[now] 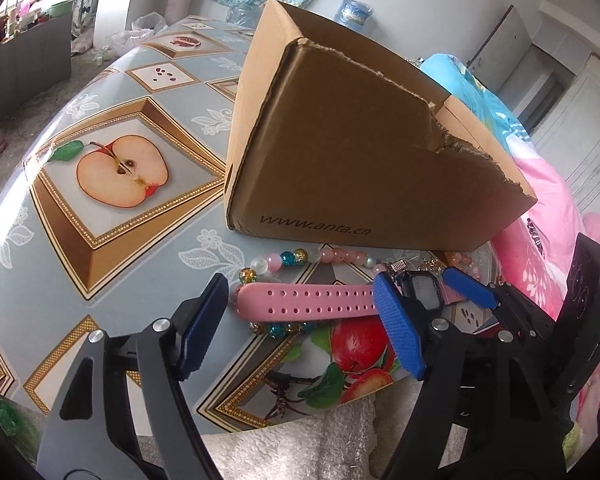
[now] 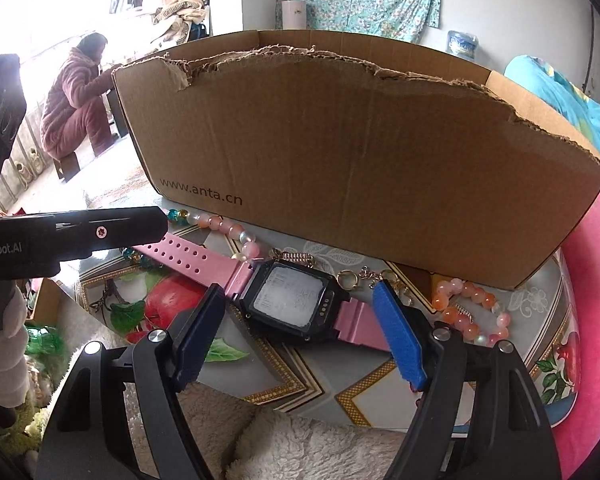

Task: Organize jewelry
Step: 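Move the right tool down to the pink watch strap near its buckle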

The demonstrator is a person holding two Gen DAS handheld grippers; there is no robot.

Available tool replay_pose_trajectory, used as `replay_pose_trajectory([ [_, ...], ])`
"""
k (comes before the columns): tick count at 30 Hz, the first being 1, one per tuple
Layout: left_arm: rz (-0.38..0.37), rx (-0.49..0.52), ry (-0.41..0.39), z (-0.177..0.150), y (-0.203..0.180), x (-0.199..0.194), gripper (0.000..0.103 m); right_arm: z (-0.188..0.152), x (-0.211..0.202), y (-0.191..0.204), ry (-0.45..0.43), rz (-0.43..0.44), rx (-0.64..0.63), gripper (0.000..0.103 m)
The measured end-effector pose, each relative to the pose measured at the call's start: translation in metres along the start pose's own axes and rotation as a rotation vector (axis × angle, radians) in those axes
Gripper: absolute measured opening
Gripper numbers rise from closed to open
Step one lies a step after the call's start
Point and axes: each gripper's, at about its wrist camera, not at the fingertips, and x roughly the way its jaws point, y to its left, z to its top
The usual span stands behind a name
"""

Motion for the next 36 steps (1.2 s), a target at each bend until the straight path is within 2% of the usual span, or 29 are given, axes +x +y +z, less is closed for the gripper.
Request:
replay_pose_trajectory([
  [5,-0.045,0.002,-0.02,-0.001,-0.002,-0.01,0.069,-0.002,0.0,-0.001,-0.003,0.01,0.012,0.074],
  [10,-0.152,-0.044,-0.04,0.003,0.004,-0.024,0.07,-0.003,0.0,-0.011,-0.006,0.022,0.018,0.074],
  [13,-0.241,-0.098,-0.004,0.006,0.009,-0.02,0.07,-0.003,-0.001,-0.013,-0.012,0.024,0.016,0.074],
  [15,-0.266,-0.143,0.038,0.006,0.013,-0.01,0.07,-0.004,-0.001,-0.014,-0.016,0.024,0.013,0.074],
  [18,-0.248,-0.151,0.039,0.008,0.011,-0.006,0.069,-0.007,-0.001,-0.017,-0.021,0.028,0.014,0.074],
  [21,-0.192,-0.105,0.02,0.008,0.0,-0.008,0.066,-0.011,0.0,-0.018,-0.027,0.031,0.014,0.074],
  [24,-0.057,-0.016,0.011,0.011,-0.015,-0.004,0.05,-0.014,0.001,-0.02,-0.033,0.033,0.013,0.074],
  [26,0.023,0.042,0.016,0.013,-0.027,0.001,0.033,-0.015,0.001,-0.02,-0.037,0.04,0.016,0.074],
  [29,0.095,0.102,0.019,0.013,-0.035,0.003,0.023,-0.017,-0.006,-0.027,-0.046,0.065,0.039,0.074],
  [33,0.16,0.164,0.02,0.01,-0.042,0.006,0.02,-0.022,-0.022,-0.049,-0.052,0.114,0.113,0.074],
  [36,0.184,0.193,0.018,0.004,-0.041,0.009,0.02,-0.029,-0.031,-0.074,-0.032,0.118,0.19,0.074],
])
